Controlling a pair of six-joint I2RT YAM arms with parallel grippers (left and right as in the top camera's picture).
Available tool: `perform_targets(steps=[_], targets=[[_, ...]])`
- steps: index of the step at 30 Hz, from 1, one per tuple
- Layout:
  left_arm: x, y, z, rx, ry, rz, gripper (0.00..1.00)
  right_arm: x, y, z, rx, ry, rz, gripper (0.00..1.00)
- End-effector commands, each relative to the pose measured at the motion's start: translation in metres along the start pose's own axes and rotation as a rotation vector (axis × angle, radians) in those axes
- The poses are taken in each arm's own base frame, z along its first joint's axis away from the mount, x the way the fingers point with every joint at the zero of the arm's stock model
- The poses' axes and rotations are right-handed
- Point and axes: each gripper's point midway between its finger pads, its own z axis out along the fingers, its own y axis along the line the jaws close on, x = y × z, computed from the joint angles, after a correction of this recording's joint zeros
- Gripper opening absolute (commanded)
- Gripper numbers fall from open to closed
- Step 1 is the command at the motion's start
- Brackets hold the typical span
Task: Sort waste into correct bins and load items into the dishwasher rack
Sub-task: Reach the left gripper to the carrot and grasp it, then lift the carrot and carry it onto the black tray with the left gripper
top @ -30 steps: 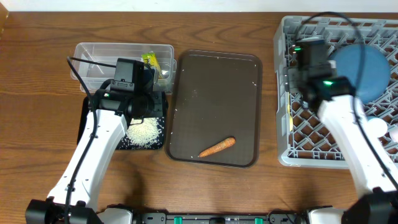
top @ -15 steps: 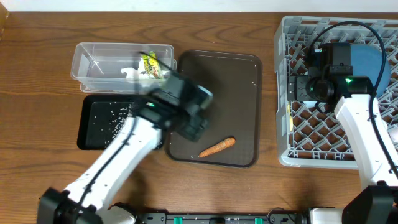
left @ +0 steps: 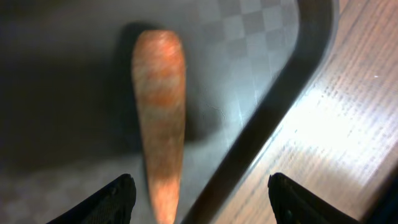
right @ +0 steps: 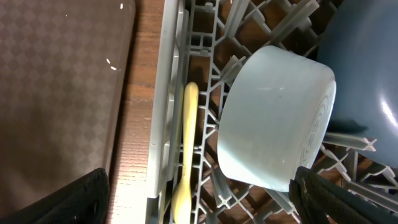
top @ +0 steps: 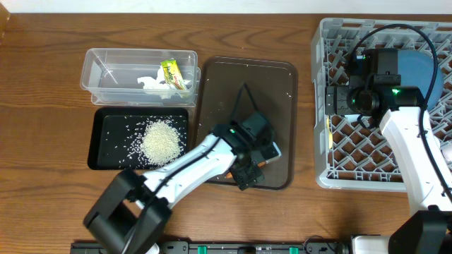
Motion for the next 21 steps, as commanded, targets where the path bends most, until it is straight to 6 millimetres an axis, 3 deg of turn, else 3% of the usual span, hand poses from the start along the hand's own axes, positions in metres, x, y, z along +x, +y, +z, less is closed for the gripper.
perform_targets(steps=[1, 8, 13, 15, 21], targets=[[-0.003, 0.005, 0.011, -0.039, 0.021, 0.044, 0.71, 0.000, 0.000, 0.001, -0.007, 0.003, 0.018, 0.93], [-0.013, 0.027, 0.021, -0.143, 0.005, 0.051, 0.71, 0.000, 0.000, 0.001, -0.007, 0.003, 0.018, 0.93], [-0.024, 0.030, 0.021, -0.156, -0.040, 0.049, 0.70, 0.001, 0.000, 0.001, -0.007, 0.005, 0.018, 0.93], [-0.025, 0.030, 0.020, -0.157, -0.042, 0.049, 0.64, 0.001, 0.000, 0.001, -0.007, 0.005, 0.018, 0.93], [-0.022, 0.030, 0.022, -0.154, -0.039, 0.019, 0.64, 0.001, 0.000, 0.001, -0.007, 0.006, 0.018, 0.93]])
